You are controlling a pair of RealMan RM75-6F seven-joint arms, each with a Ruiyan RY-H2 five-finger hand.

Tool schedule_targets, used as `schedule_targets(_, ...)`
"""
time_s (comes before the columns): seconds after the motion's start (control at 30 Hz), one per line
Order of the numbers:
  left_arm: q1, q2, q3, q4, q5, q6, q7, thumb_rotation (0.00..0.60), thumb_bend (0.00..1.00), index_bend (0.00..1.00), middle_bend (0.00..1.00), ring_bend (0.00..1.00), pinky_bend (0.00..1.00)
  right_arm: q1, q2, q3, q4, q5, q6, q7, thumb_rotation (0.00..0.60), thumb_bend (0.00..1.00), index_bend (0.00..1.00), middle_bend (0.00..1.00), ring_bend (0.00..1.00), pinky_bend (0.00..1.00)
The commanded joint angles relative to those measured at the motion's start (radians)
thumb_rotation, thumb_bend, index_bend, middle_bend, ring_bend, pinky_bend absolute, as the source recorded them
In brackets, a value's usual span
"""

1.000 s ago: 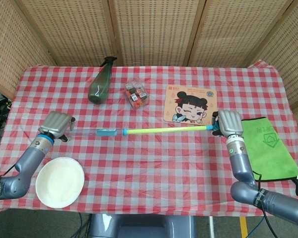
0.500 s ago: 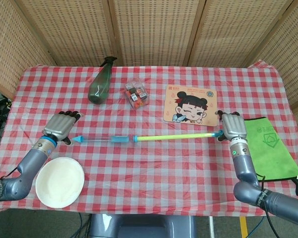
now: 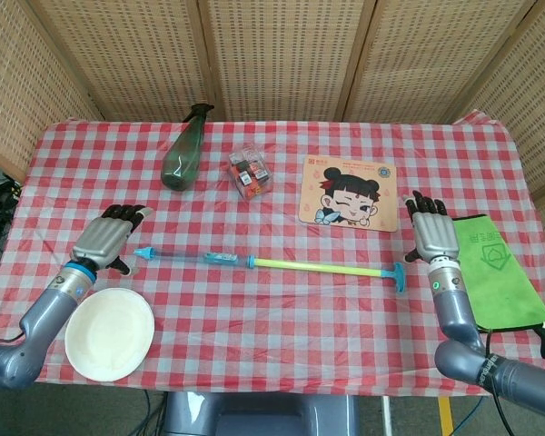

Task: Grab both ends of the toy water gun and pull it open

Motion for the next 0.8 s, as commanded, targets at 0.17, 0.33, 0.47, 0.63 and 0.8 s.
schedule_targets(0.17, 0.302, -0.077, 0.063, 0.085, 0.405, 0.367, -0.255, 0.600, 0.17, 0.06, 0.00, 0.00, 0.00, -0.142, 0.021, -0.090, -0.070, -0.356, 0.187, 0.178, 0.600, 0.20, 0.00, 0.00, 0.00, 0.00)
schedule_targets(0.33, 0.425, -0.137, 0.099, 0.175, 0.491, 0.529, -0.242, 0.600, 0.16, 0.05, 0.00, 0.00, 0.00, -0.218, 0.004, -0.150, -0.043, -0.525, 0.305, 0.234, 0.600, 0.26, 0.00, 0.00, 0.00, 0.00)
schedule_targets(0.47, 0.505, -0.176, 0.117, 0.211, 0.537, 0.617, -0.279, 0.600, 0.16, 0.01, 0.00, 0.00, 0.00, -0.269, -0.010, -0.186, -0.025, -0.587, 0.356, 0.259, 0.600, 0.27, 0.00, 0.00, 0.00, 0.00)
schedule_targets(0.63, 0.597, -0.231, 0.139, 0.289, 0.608, 0.724, -0.223, 0.600, 0.14, 0.00, 0.00, 0.00, 0.00, -0.354, -0.015, -0.239, 0.007, -0.653, 0.413, 0.324, 0.600, 0.27, 0.00, 0.00, 0.00, 0.00)
schedule_targets(0.8, 0.643, -0.266, 0.145, 0.324, 0.635, 0.744, -0.180, 0.600, 0.13, 0.00, 0.00, 0.00, 0.00, -0.414, -0.026, -0.274, 0.056, -0.705, 0.449, 0.356, 0.600, 0.26, 0.00, 0.00, 0.00, 0.00)
